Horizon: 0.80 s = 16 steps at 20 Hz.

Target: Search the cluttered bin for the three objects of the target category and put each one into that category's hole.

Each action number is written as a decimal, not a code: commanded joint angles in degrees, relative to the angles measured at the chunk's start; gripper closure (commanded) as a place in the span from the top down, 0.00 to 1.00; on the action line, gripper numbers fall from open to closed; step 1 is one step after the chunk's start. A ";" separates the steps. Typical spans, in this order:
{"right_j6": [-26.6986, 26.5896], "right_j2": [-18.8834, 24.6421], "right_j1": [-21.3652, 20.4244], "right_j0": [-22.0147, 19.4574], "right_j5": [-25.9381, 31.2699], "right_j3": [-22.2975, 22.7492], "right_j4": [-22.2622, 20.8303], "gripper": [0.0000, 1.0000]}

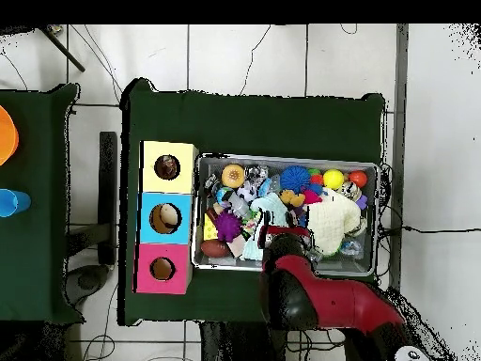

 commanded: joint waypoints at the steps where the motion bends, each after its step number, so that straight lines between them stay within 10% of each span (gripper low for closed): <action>1: 5.32 3.09 0.83 2.69 4.94 -4.31 0.26 1.00; 9: 6.44 -9.72 7.48 13.95 -1.77 -6.80 2.25 1.00; 16: 8.77 -11.18 11.02 15.64 -7.56 -6.55 2.49 1.00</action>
